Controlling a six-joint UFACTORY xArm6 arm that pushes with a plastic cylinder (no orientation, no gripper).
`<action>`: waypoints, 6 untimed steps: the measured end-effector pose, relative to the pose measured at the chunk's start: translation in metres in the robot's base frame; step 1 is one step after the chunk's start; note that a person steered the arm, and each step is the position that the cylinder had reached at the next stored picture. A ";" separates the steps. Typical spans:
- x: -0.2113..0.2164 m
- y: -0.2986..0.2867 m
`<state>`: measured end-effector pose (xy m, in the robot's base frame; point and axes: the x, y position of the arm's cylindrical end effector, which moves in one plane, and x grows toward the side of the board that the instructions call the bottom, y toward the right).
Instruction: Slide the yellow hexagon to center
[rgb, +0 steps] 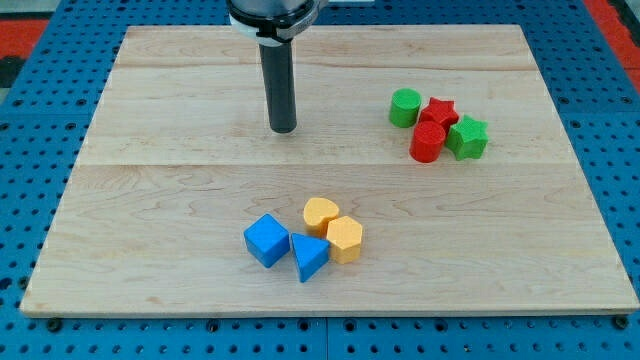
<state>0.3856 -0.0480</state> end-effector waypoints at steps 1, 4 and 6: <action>0.055 0.054; 0.170 0.175; 0.172 0.147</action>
<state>0.5577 0.0988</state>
